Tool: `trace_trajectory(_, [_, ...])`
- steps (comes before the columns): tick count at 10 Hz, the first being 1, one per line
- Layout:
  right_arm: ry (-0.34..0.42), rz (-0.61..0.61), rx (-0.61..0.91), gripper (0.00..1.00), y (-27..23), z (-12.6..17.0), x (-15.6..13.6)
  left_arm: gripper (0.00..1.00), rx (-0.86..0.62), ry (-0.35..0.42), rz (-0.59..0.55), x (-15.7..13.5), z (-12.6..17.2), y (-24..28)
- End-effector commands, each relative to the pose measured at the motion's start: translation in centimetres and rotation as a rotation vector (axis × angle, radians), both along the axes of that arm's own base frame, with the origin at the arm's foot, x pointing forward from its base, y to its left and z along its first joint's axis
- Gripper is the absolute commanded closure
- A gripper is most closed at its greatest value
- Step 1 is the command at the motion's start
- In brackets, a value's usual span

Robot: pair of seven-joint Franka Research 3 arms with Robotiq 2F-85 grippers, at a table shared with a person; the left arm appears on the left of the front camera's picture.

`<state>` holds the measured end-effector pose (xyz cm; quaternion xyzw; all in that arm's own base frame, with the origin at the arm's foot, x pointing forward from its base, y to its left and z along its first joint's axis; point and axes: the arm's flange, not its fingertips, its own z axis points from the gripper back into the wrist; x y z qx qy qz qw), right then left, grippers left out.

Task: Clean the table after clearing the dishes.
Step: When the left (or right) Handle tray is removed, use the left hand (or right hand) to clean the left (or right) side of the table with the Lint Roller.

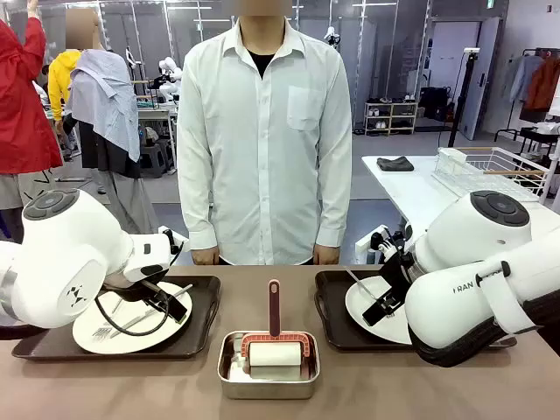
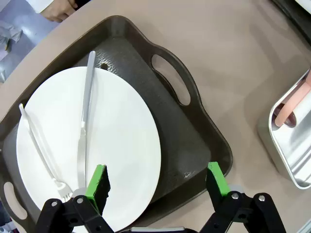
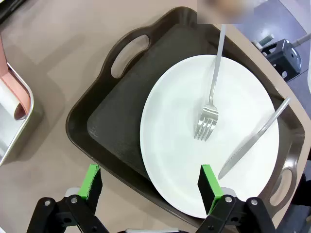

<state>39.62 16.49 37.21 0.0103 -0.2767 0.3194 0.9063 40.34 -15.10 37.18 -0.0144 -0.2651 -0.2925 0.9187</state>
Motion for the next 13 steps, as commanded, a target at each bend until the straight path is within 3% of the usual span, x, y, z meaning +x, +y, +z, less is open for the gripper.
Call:
trace_trajectory(1, [0.0,0.002,0.0,0.0,0.09,0.0,-0.04,0.0,0.0,0.0,0.0,-0.01,0.0,-0.02])
trace_trajectory(13, [0.0,0.002,0.0,0.0,0.09,0.0,-0.04,0.0,0.0,0.0,0.0,-0.01,0.0,-0.02])
